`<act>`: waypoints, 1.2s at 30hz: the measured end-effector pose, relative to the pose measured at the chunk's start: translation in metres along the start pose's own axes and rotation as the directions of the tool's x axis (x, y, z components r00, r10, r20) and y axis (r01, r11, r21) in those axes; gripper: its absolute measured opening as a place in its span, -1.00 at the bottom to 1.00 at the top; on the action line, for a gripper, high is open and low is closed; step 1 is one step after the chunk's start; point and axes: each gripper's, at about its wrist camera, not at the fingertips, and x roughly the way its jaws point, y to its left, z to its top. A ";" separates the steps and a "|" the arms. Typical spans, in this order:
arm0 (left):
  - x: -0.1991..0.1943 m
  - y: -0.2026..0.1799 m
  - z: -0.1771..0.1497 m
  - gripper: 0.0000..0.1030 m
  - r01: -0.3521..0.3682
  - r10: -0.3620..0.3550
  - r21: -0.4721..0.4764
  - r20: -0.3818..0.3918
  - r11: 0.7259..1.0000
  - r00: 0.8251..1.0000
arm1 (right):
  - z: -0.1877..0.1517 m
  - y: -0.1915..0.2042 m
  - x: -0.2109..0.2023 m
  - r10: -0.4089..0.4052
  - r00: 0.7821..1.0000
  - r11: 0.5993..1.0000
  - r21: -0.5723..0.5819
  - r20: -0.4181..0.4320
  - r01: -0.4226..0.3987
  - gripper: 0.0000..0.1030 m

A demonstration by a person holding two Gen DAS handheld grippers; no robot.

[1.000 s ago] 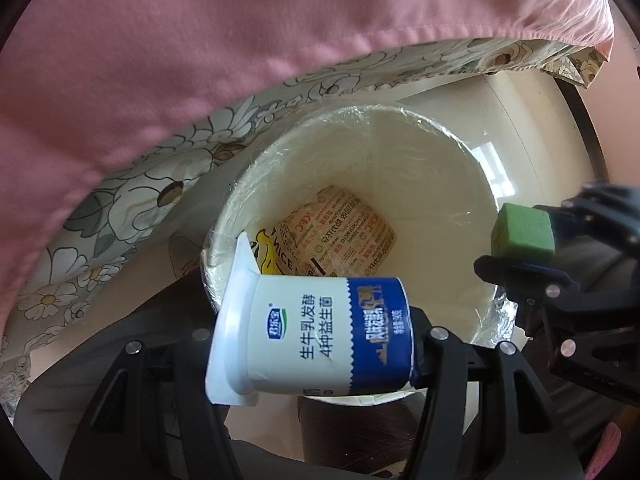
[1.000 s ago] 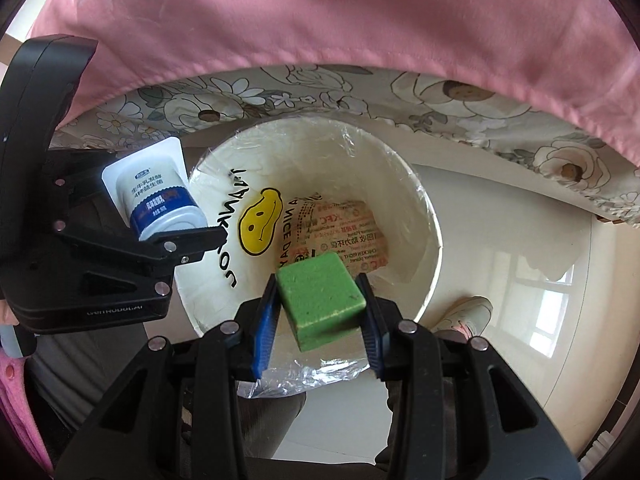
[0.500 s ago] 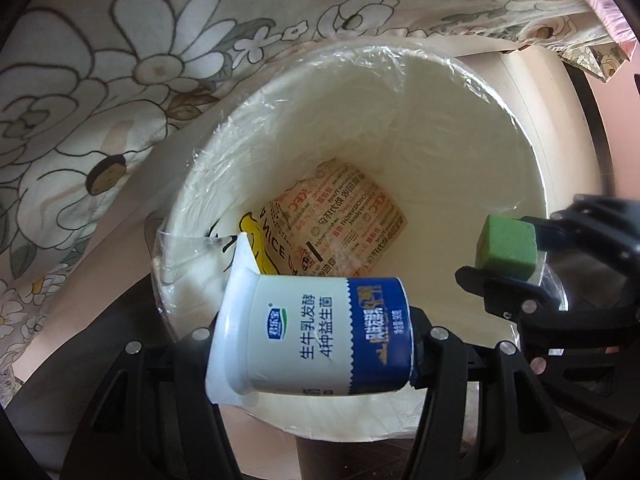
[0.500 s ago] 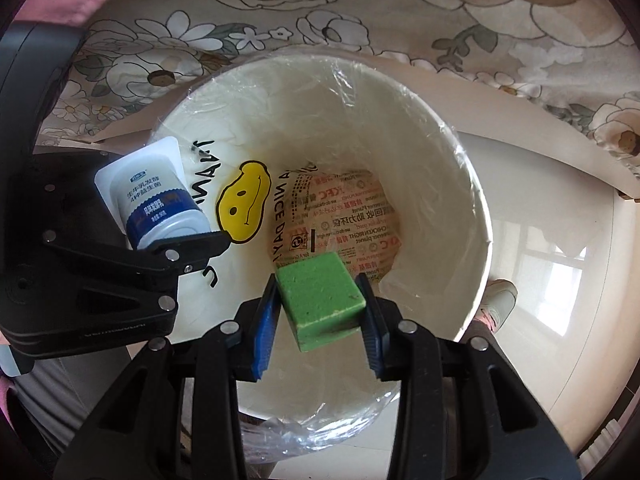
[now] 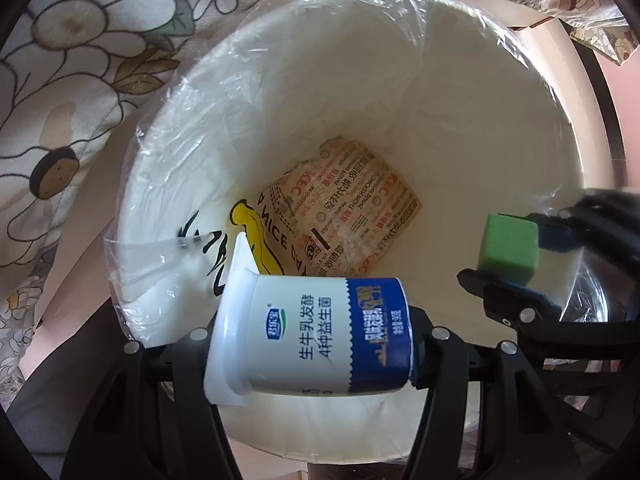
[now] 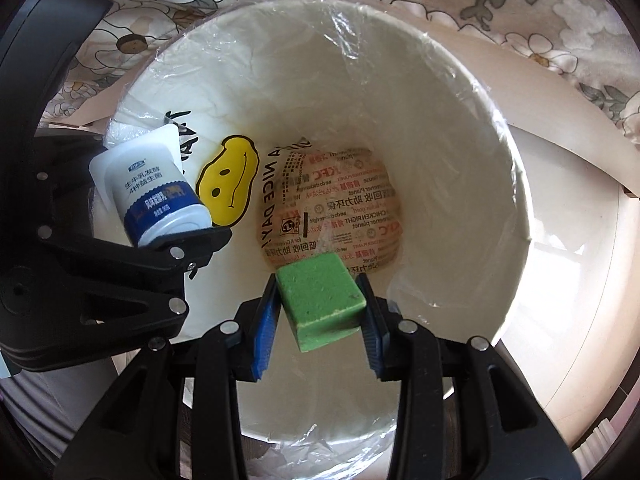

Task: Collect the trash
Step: 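Open both tools to drop the yogurt cup and sponge into the wastebasket, then move both open tools back over the bed toward the remaining trash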

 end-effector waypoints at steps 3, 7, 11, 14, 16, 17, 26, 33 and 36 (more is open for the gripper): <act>0.004 0.000 0.002 0.26 -0.006 0.006 -0.004 -0.007 1.000 1.000 | -0.002 -0.001 -0.002 -0.014 1.000 1.000 0.006 0.013 0.014 -0.12; 0.003 0.002 0.003 0.27 0.012 -0.012 -0.019 0.000 1.000 1.000 | -0.003 -0.006 -0.008 0.004 1.000 1.000 0.020 0.022 -0.004 -0.11; 0.004 0.002 0.003 0.27 0.020 -0.020 -0.024 -0.001 0.999 1.000 | -0.004 -0.006 -0.013 0.007 0.999 1.000 0.023 0.034 -0.008 -0.11; -0.002 0.002 0.003 0.27 0.016 -0.016 -0.018 0.008 1.000 1.000 | -0.004 -0.005 -0.017 0.006 0.999 1.000 0.023 0.040 -0.007 -0.11; -0.005 0.001 0.003 0.27 0.015 -0.015 -0.014 0.016 1.000 1.000 | -0.004 -0.005 -0.018 0.005 0.999 1.000 0.023 0.046 -0.006 -0.11; -0.006 0.001 0.002 0.27 0.014 -0.014 -0.011 0.019 1.000 1.000 | -0.005 -0.005 -0.019 0.004 0.999 1.000 0.023 0.049 -0.005 -0.11; -0.059 -0.013 -0.018 0.27 -0.059 0.047 0.074 0.160 0.995 0.986 | -0.025 0.000 -0.063 -0.020 0.991 0.999 0.027 0.135 0.017 -0.11; -0.130 -0.025 -0.035 0.27 -0.055 0.029 0.079 0.295 0.995 0.955 | -0.049 -0.002 -0.127 -0.062 0.970 0.998 0.042 0.233 0.054 -0.11; -0.172 -0.028 -0.042 0.27 -0.061 0.032 0.068 0.367 0.996 0.930 | -0.054 -0.001 -0.165 -0.084 0.954 0.996 0.042 0.289 0.075 -0.11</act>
